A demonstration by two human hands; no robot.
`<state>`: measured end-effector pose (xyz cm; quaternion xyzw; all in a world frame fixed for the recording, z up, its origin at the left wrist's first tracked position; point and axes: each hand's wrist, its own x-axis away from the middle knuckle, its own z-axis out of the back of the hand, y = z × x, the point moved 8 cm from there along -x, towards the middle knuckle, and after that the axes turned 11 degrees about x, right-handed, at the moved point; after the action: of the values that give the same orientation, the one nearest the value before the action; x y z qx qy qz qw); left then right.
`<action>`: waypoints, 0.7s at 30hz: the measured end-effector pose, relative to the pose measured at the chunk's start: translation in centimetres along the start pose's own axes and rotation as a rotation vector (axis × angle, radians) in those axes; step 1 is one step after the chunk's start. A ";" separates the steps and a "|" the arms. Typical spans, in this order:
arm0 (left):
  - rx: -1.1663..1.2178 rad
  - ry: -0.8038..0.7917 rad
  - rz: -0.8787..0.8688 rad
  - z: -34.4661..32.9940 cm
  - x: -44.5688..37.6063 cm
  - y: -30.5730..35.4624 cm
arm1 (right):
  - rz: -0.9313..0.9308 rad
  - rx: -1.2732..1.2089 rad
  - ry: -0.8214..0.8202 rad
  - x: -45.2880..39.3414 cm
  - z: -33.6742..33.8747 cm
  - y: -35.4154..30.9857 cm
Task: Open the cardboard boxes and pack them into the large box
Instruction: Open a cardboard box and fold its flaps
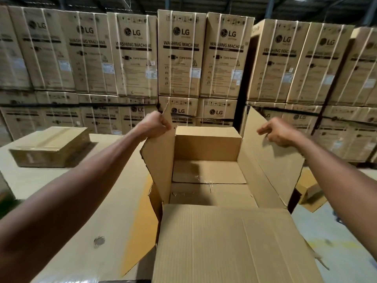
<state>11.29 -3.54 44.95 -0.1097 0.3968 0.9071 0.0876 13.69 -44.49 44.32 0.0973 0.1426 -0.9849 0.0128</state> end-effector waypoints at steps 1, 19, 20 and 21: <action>-0.003 -0.010 0.006 -0.9 -0.2 -0.6 | 0.002 -0.001 -0.007 -0.5 -0.8 0.5; -0.092 -0.069 0.148 -11.6 -0.8 -7.3 | -0.040 -0.045 -0.116 -3.1 -12.4 6.4; -0.096 -0.070 0.160 -12.0 -0.8 -7.9 | -0.045 -0.040 -0.128 -3.0 -13.2 7.0; -0.096 -0.069 0.172 -12.4 -0.7 -8.5 | -0.055 -0.035 -0.140 -2.8 -14.0 7.5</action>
<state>15.70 -7.04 31.00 -0.0481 0.3577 0.9324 0.0174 19.47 -47.73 29.61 0.0240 0.1613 -0.9866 -0.0028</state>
